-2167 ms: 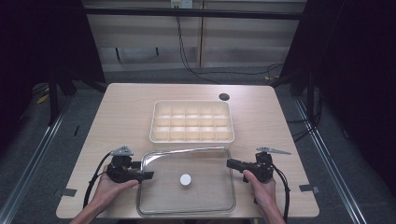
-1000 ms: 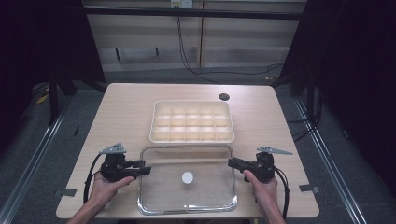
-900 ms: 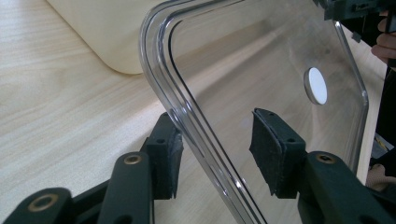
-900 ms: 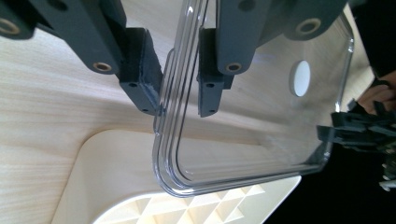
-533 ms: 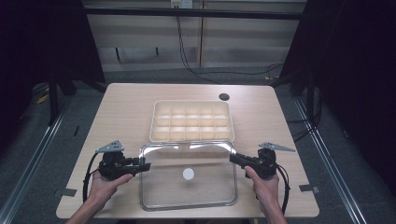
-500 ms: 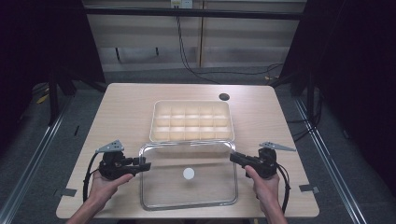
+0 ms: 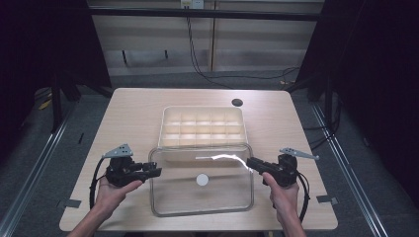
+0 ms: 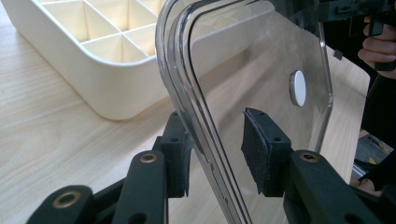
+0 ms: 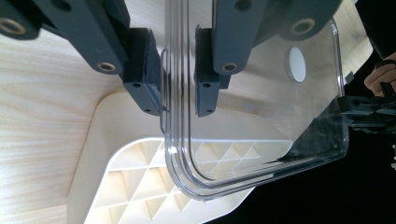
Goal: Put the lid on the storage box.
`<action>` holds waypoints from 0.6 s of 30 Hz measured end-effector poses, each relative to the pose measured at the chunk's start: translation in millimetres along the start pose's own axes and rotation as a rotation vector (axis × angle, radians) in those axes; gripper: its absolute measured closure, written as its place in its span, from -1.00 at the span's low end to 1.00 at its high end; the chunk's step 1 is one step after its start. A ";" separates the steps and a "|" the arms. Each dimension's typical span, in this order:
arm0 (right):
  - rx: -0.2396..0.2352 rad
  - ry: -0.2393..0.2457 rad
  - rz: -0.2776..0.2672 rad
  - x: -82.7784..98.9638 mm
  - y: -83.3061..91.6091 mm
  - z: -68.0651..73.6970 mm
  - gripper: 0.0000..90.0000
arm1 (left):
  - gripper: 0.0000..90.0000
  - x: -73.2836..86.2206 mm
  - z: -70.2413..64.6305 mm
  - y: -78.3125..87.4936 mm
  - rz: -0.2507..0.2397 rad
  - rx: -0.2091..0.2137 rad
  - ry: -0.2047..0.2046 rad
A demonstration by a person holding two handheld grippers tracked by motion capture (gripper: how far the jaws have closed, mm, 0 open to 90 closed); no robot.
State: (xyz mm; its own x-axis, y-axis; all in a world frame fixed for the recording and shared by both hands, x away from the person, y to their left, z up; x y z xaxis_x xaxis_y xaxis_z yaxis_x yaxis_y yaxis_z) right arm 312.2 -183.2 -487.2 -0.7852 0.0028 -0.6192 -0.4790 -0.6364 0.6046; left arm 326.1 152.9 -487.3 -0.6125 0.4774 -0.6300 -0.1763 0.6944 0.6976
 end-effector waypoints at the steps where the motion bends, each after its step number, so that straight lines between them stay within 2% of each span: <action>1: 0.001 -0.001 -0.002 -0.7 1.0 0.3 0.63 | 0.43 -1.5 -0.7 0.4 -0.010 0.013 0.011; 6: 0.015 0.004 -0.024 -6.7 5.6 2.4 0.62 | 0.48 -9.6 -3.0 4.9 -0.035 0.008 0.003; 13: 0.012 0.014 -0.036 -13.4 9.2 6.7 0.62 | 0.53 -15.6 -1.4 9.5 -0.053 0.004 0.001; 18: -0.003 0.034 -0.037 -17.6 8.8 10.2 0.62 | 0.54 -19.8 1.6 16.9 -0.072 -0.021 -0.015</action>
State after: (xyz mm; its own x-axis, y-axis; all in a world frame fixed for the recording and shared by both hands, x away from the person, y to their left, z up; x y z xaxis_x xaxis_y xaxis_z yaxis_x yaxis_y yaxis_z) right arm 317.8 -181.0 -465.9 -0.7529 0.0002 -0.6582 -0.5066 -0.6385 0.5794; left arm 336.5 156.1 -463.6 -0.5865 0.4348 -0.6833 -0.2356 0.7156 0.6576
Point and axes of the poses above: each handheld gripper's, and its own axes: y roughly backward along the jaws, x roughly out of its underside, z roughly to its left, the point moved 9 cm from there along -y, roughly forward along the jaws, and after that the axes turned 15 degrees about z, right-handed, at the moved point
